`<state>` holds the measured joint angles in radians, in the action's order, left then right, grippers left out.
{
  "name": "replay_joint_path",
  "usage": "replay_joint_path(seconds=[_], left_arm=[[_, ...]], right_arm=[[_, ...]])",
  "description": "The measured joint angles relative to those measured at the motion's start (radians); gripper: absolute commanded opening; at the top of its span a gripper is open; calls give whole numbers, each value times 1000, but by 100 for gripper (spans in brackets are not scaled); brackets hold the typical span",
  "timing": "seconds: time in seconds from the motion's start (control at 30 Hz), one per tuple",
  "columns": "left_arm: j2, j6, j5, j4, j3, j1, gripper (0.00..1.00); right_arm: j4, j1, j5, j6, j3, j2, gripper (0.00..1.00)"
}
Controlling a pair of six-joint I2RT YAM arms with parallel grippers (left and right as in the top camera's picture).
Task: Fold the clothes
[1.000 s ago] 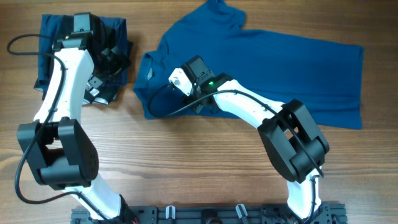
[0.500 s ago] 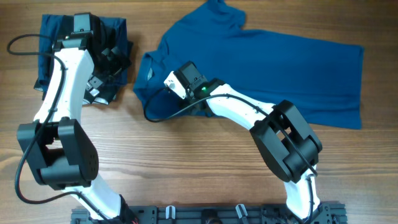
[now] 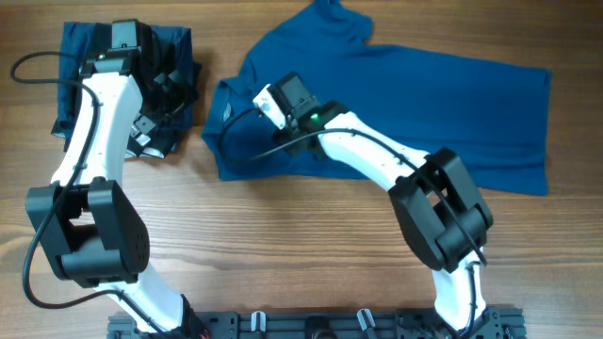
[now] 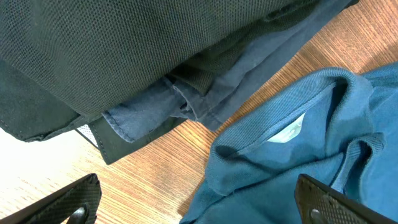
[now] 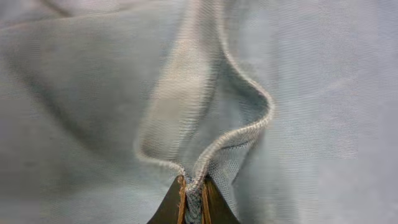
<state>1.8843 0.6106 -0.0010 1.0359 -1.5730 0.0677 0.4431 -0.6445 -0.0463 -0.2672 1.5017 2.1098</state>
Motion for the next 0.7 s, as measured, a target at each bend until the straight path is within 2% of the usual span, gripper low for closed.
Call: replay_joint_path(seconds=[0.23, 0.53, 0.67, 0.7], left_arm=[[0, 0, 0, 1, 0, 0, 100], [0, 0, 0, 11, 0, 0, 100], [0, 0, 0, 12, 0, 0, 100], [0, 0, 0, 11, 0, 0, 100]], right_arm=[[-102, 85, 0, -15, 2, 0, 4], [-279, 96, -8, -58, 3, 29, 6], [-373, 114, -8, -68, 3, 53, 27], [-388, 121, -7, -73, 3, 53, 48]])
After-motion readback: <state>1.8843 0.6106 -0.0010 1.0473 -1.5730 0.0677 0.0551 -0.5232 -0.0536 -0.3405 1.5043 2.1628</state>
